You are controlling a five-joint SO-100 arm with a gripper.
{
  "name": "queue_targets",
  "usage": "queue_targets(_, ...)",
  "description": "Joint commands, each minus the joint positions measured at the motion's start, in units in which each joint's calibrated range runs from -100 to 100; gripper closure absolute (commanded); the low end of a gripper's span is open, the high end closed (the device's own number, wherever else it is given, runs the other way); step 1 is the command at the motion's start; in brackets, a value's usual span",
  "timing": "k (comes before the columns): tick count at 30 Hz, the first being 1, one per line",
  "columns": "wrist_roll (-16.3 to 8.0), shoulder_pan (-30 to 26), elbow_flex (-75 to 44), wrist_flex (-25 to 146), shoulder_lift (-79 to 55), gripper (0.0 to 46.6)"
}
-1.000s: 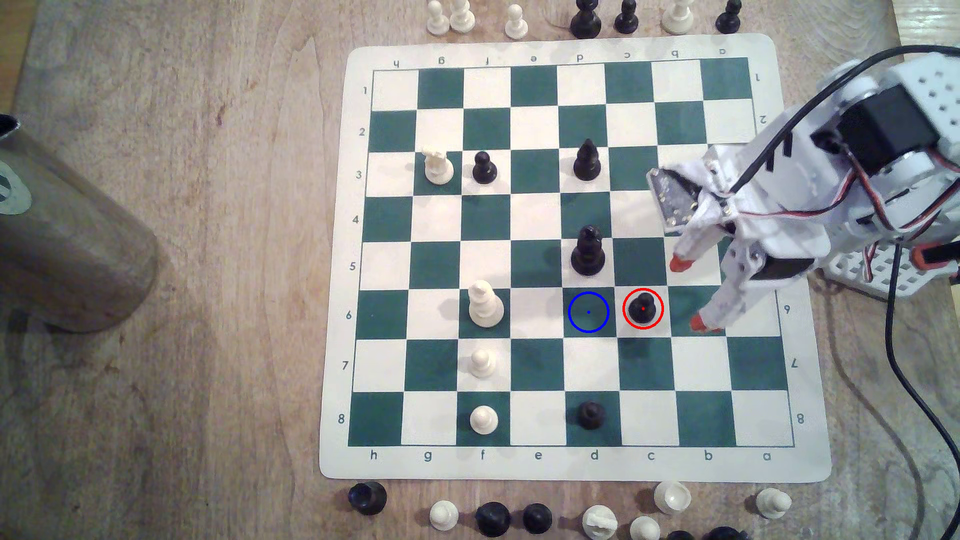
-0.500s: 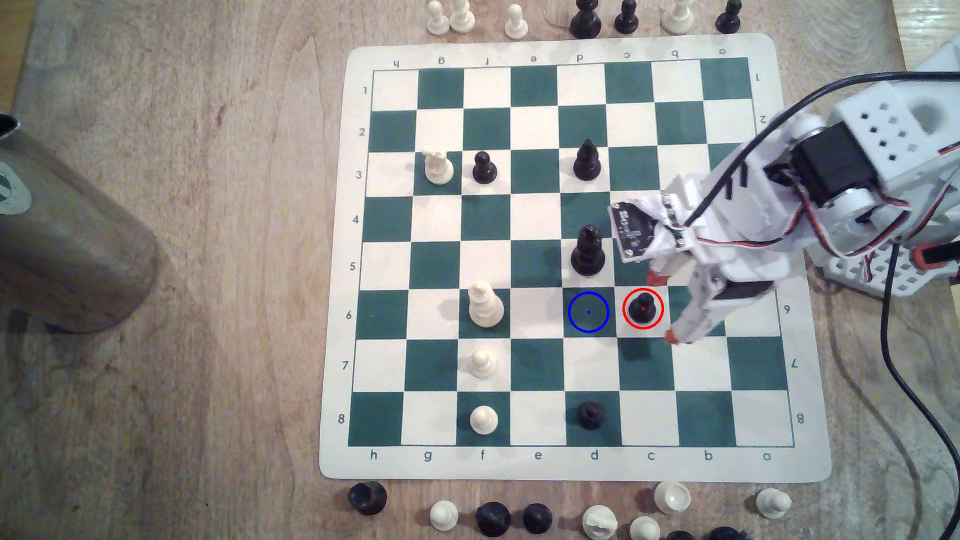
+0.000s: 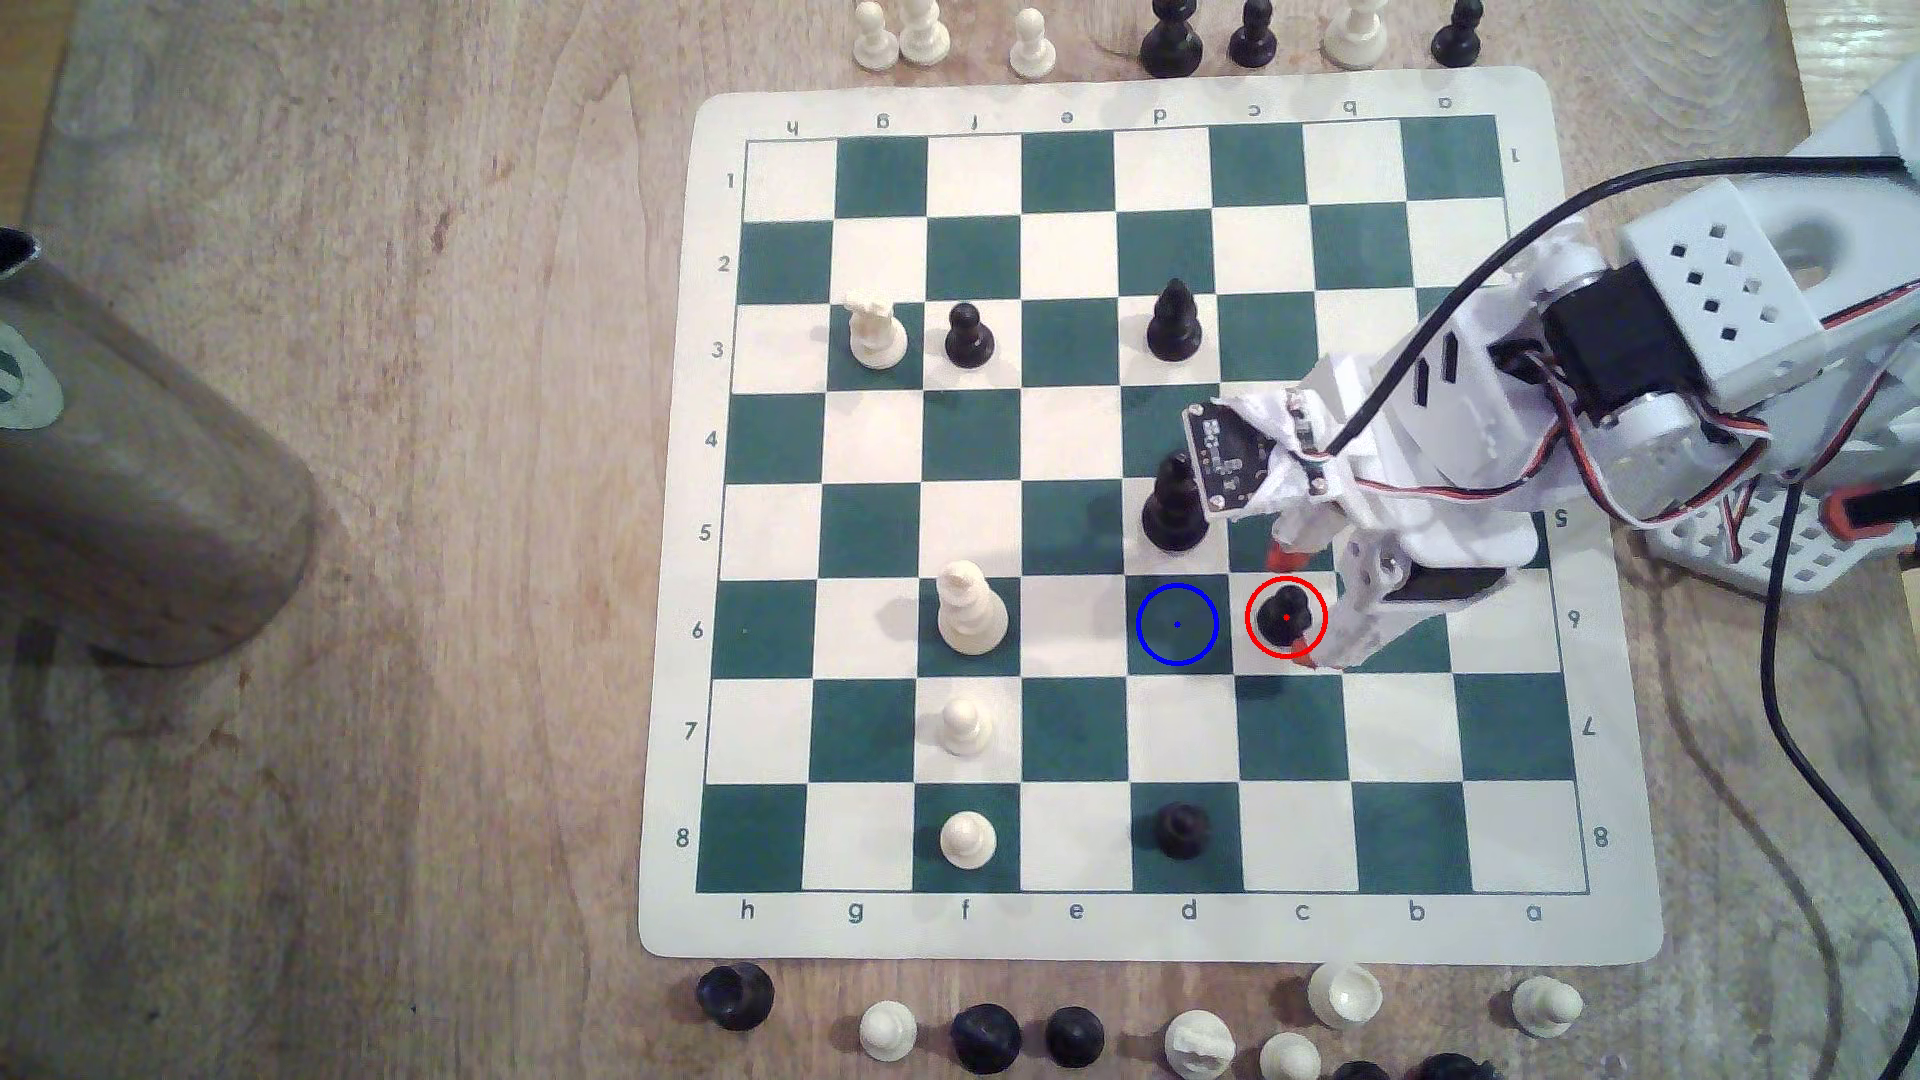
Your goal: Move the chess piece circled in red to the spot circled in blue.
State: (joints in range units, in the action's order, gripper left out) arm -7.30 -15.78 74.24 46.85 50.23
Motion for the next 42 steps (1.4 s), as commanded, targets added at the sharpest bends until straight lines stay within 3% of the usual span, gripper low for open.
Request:
queue_targets(1, 0.0, -0.14, 0.01, -1.56, -1.08, 33.5)
queue_targets(15, -0.49, -0.84, -0.08, -4.26, -3.54, 35.9)
queue_targets(20, -0.59, -1.0, 0.37, -4.59, -3.8, 39.5)
queue_targets(24, -1.17, -1.7, 0.46, -4.51, -3.03, 46.4)
queue_targets(30, -3.13, -3.34, -1.71, 0.32, 1.55, 46.4)
queue_targets(42, -2.83, -2.17, -15.95, 17.28, 5.12, 46.4)
